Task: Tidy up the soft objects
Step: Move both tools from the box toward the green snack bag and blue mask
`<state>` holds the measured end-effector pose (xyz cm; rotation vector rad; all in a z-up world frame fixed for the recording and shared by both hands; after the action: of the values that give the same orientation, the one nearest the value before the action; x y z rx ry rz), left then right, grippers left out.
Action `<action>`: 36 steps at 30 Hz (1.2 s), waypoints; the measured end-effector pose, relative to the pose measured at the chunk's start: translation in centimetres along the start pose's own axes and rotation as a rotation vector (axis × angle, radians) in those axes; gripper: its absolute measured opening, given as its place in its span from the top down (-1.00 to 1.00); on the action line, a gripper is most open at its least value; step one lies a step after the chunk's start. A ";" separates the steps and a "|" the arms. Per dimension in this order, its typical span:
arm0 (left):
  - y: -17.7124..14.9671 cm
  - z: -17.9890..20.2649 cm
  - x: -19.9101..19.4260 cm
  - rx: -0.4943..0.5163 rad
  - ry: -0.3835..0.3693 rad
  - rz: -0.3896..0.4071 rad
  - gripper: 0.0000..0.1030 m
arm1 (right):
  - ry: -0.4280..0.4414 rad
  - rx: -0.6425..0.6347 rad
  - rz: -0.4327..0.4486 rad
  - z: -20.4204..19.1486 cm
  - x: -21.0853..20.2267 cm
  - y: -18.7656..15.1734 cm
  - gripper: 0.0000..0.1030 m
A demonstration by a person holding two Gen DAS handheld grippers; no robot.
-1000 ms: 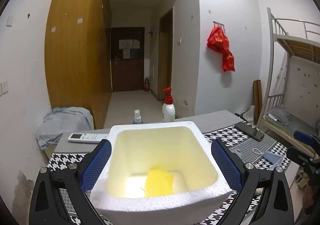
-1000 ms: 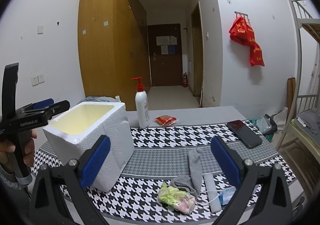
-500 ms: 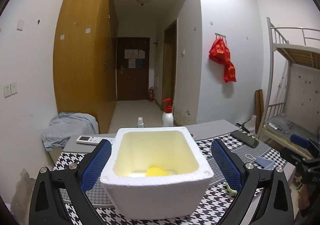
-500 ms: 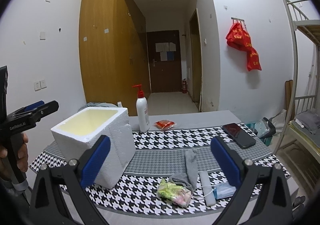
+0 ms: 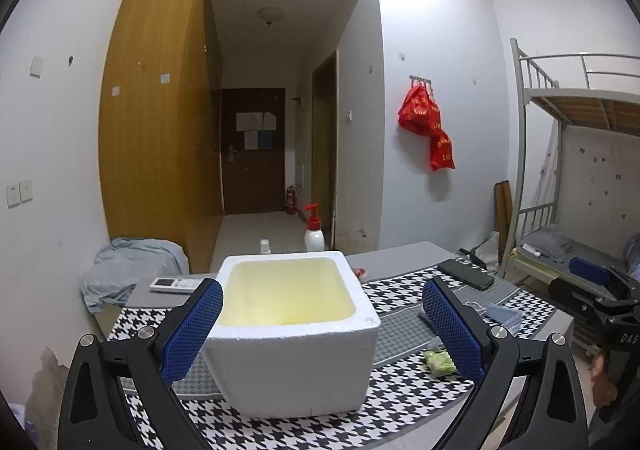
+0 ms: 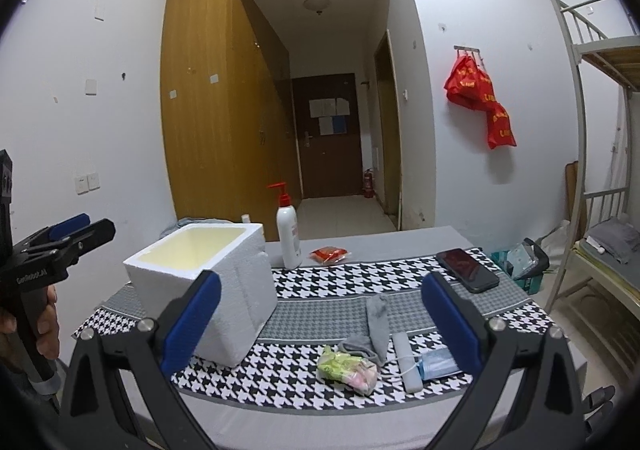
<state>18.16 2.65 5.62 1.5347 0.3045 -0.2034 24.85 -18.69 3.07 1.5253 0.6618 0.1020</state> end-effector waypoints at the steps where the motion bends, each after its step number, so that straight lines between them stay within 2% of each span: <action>1: -0.1 0.1 -0.1 -0.001 -0.001 0.001 -0.95 | -0.002 0.000 0.001 0.0 -0.2 -0.1 -0.97; 12: -0.9 1.1 -1.9 0.001 -0.026 0.016 -0.95 | -0.018 0.020 0.016 0.3 -2.1 -0.7 -0.97; 23: -2.4 3.1 -2.4 0.022 -0.065 0.029 -0.95 | -0.073 -0.013 0.027 0.8 -3.2 -2.1 -0.97; 30: -4.1 4.4 -1.9 0.000 -0.123 0.019 -0.95 | -0.106 0.003 0.022 1.8 -3.6 -3.8 -0.97; 36: -5.3 6.1 -1.8 0.030 -0.161 0.028 -0.95 | -0.119 0.009 0.005 2.4 -3.5 -4.9 -0.97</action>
<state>15.15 -3.67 1.30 1.5411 0.1525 -0.3086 21.39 -22.79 -0.56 1.5295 0.5642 0.0122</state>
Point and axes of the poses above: each gripper's, at about its wrist camera, not at the fingertips, and x roughly the way its jaws point, z to its right, y to its top, the point moved 8 cm from there along x, roughly the way its jaws point, and after that the axes turned 5 degrees about -z, right-handed, at the moved point
